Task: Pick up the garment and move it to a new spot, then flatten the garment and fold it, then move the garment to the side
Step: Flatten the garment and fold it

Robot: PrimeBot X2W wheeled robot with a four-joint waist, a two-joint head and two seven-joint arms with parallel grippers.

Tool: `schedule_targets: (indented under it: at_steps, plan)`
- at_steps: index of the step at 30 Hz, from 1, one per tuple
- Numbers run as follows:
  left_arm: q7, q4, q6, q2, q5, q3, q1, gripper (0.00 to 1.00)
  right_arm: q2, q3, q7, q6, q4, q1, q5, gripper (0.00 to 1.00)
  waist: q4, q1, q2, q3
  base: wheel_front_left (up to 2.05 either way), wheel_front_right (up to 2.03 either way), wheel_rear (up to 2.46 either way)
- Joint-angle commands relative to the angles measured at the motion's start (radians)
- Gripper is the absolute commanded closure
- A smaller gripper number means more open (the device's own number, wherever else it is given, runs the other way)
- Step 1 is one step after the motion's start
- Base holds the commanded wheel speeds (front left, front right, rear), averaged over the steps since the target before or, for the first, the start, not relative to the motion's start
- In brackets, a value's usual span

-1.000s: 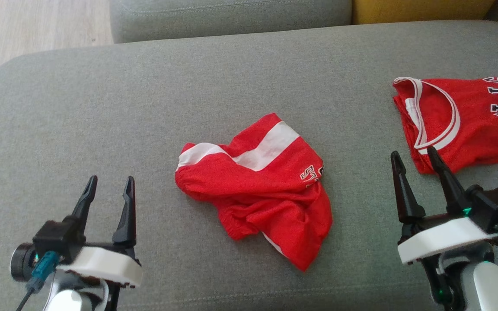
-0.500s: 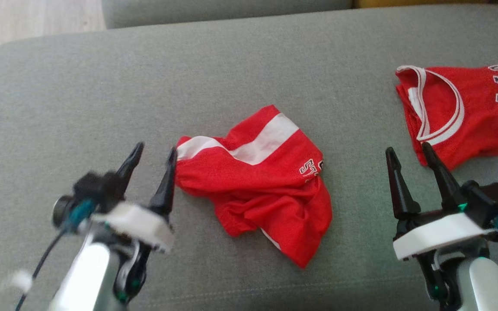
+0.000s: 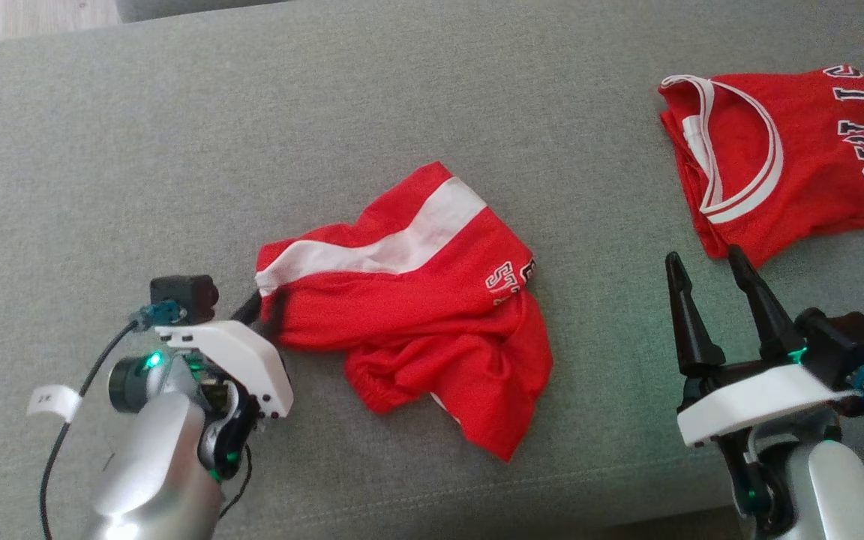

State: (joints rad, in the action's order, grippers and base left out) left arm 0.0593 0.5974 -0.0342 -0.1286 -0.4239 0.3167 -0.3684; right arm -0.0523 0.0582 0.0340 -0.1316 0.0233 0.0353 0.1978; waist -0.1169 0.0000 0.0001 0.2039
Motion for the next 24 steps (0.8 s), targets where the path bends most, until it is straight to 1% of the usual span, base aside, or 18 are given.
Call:
schedule_targets:
  at_steps: [1,3,6,7,10,15,17,19,20,22,24]
  plan:
    - [-0.023,-0.017,-0.007,-0.021,-0.002,-0.037,-0.055,1.0,0.0,0.019,-0.013,0.001,0.031,0.036,0.008,0.0,0.0,0.0,-0.0001,0.002,0.0,0.0,0.0]
    - [-0.06,-0.014,-0.007,-0.031,0.008,-0.038,-0.057,1.0,0.0,0.012,-0.014,0.001,0.03,0.035,0.01,0.0,0.001,0.0,-0.0001,0.003,0.0,0.0,0.0]
    - [-0.115,-0.04,0.02,-0.065,0.041,-0.04,-0.043,1.0,0.001,-0.002,-0.013,0.001,0.03,0.031,0.007,0.0,0.005,0.0,-0.0001,0.003,0.0,0.0,0.0]
    - [-0.115,-0.04,0.02,-0.065,0.041,-0.04,-0.043,1.0,0.001,-0.002,-0.013,0.001,0.03,0.031,0.007,0.0,0.005,0.0,-0.0001,0.003,0.0,0.0,0.0]
    - [-0.143,-0.096,0.049,-0.103,0.059,-0.053,-0.01,1.0,0.001,-0.019,-0.009,0.001,0.035,0.023,0.003,0.0,0.012,0.0,-0.0001,0.002,0.0,0.0,0.0]
    - [-0.127,-0.202,0.08,-0.156,0.06,-0.076,0.064,1.0,0.002,-0.039,-0.003,0.001,0.041,0.012,0.002,0.0,0.025,0.0,-0.0001,0.006,0.0,0.0,0.0]
    - [-0.111,-0.231,0.089,-0.165,0.055,-0.081,0.089,1.0,0.002,-0.042,0.0,0.001,0.042,0.011,0.005,0.0,0.027,0.0,-0.0001,0.009,0.0,0.0,0.0]
    - [-0.095,-0.248,0.096,-0.161,0.044,-0.083,0.107,0.99,0.002,-0.044,0.0,0.001,0.042,0.012,0.007,0.0,0.029,0.0,-0.0001,0.011,0.0,0.0,0.0]
    - [-0.09,-0.253,0.099,-0.157,0.034,-0.085,0.116,0.0,0.002,-0.043,0.001,0.001,0.041,0.015,0.009,0.0,0.028,0.0,-0.0001,0.012,0.0,0.0,0.0]
    - [-0.102,-0.262,0.101,-0.148,0.027,-0.086,0.121,0.0,0.002,-0.041,-0.001,0.001,0.043,0.021,0.006,0.0,0.028,0.0,-0.0001,0.01,0.0,0.0,0.0]
    - [-0.131,-0.278,0.113,-0.14,0.027,-0.092,0.129,0.0,0.002,-0.038,-0.004,0.001,0.045,0.027,-0.001,0.0,0.027,0.0,-0.0001,0.003,0.0,0.0,0.0]
